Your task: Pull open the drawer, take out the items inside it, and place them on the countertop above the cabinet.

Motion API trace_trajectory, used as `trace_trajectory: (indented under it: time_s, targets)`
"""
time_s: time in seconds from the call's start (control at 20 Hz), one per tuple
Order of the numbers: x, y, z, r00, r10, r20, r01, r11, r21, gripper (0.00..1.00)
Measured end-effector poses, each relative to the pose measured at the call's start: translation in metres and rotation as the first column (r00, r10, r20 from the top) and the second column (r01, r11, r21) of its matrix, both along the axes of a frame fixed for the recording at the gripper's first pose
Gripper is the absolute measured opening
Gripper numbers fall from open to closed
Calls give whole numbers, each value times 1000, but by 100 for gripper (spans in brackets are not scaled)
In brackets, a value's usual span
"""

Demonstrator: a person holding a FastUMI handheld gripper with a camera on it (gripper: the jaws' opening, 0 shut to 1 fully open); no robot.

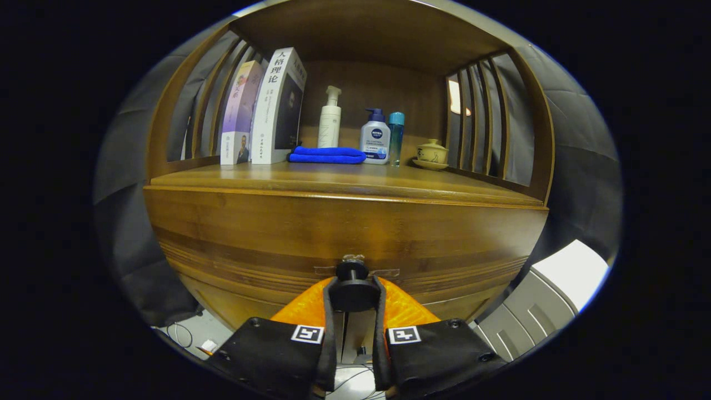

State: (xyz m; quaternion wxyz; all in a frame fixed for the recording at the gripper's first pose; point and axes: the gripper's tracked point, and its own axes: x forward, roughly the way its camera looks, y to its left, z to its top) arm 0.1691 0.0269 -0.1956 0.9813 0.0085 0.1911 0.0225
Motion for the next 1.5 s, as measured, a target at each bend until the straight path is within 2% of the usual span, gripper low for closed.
trace_trajectory:
  time_s: [0.45,1.5]
  targets:
    - [-37,-5,3,1000,2,-5,-2,999,-37,28]
    - [-144,-15,8,1000,-8,-9,7,999,-39,28]
